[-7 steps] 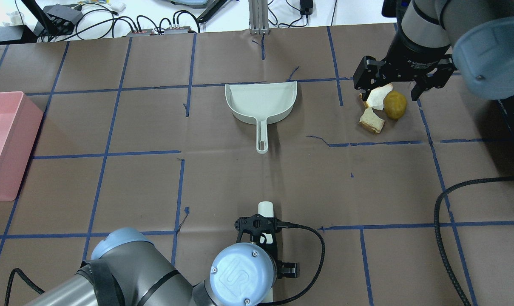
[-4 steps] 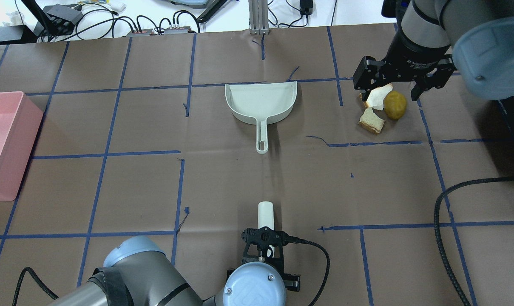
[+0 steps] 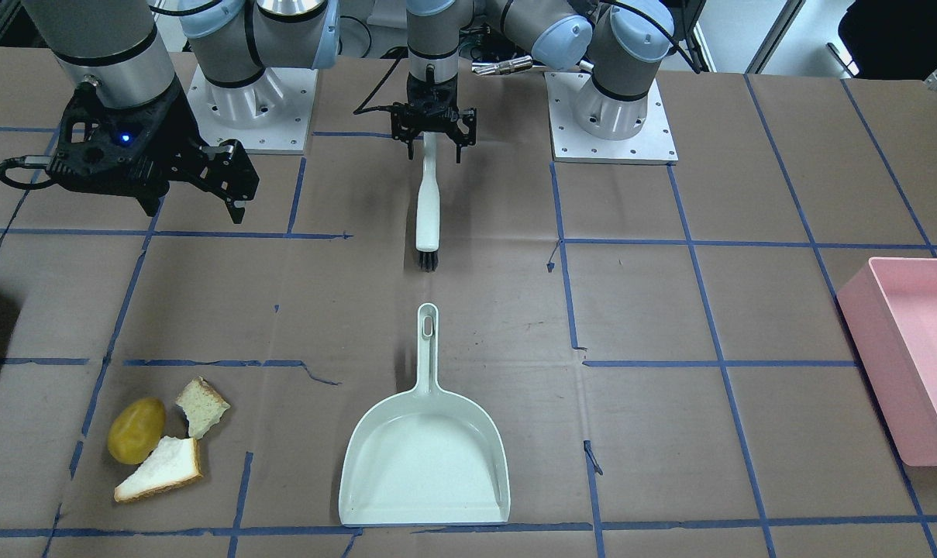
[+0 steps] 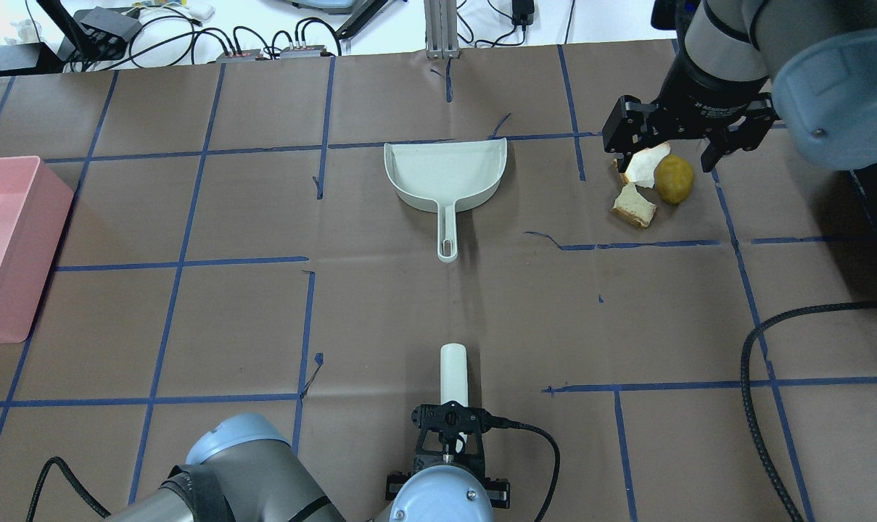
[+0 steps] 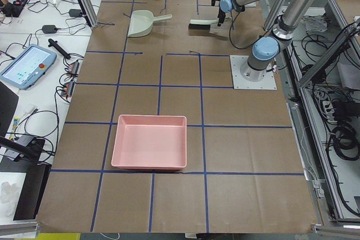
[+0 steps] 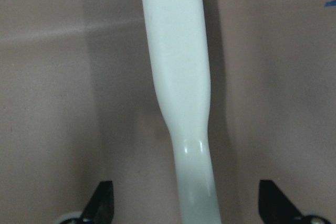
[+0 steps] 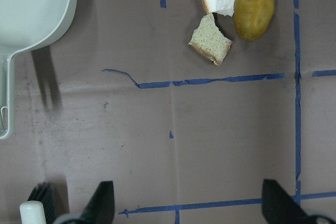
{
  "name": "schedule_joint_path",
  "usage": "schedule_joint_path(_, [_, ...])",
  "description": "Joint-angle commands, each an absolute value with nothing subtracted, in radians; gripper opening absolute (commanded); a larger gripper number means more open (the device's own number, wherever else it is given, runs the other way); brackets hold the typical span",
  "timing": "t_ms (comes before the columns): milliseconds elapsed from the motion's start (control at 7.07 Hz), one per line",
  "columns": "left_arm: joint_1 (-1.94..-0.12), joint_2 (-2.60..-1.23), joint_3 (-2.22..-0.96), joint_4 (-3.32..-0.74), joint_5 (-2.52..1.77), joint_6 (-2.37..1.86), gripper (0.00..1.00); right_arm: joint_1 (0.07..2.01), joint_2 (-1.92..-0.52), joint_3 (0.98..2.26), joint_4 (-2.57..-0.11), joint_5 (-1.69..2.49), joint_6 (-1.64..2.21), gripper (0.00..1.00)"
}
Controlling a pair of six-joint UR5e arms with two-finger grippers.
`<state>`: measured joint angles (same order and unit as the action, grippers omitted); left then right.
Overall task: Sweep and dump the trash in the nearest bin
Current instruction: 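Close the left gripper on the white brush handle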
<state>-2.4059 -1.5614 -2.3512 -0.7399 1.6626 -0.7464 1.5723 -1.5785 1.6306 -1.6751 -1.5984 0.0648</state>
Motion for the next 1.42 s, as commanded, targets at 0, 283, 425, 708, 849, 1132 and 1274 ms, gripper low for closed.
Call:
schedule_joint_path(0, [-2.407,-1.562,-2.356,-0.735,1.649,-0.755,0.73,1.572,-1.578,1.631,-1.675,-1.598,0.064,1.0])
schedule_joint_path(283, [-2.407,-1.562,-2.364,-0.716,1.606,-0.756,0.69,1.572,-1.578,1.631,-1.675,-1.598,0.064,1.0])
schedule_joint_path(425, [-2.407,-1.562,-2.364,-0.715,1.606,-0.756,0.64,1.572,-1.578,1.631,-1.675,-1.598,0.064,1.0])
schedule_joint_path(708, [-2.405,-1.559,-2.364,-0.715,1.608,-0.755,0.49,1.572,-1.578,1.631,-1.675,-1.598,0.064,1.0])
schedule_joint_path(849, [-2.405,-1.555,-2.362,-0.709,1.608,-0.752,0.38,1.574,-1.578,1.631,-1.675,-1.598,0.064,1.0])
schedule_joint_path(1132, [-2.398,-1.549,-2.356,-0.706,1.605,-0.741,0.23,1.575,-1.577,1.629,-1.675,-1.594,0.069,1.0])
schedule_joint_path(1274, [-2.389,-1.53,-2.349,-0.719,1.606,-0.739,0.18,1.575,-1.577,1.629,-1.675,-1.595,0.068,1.0])
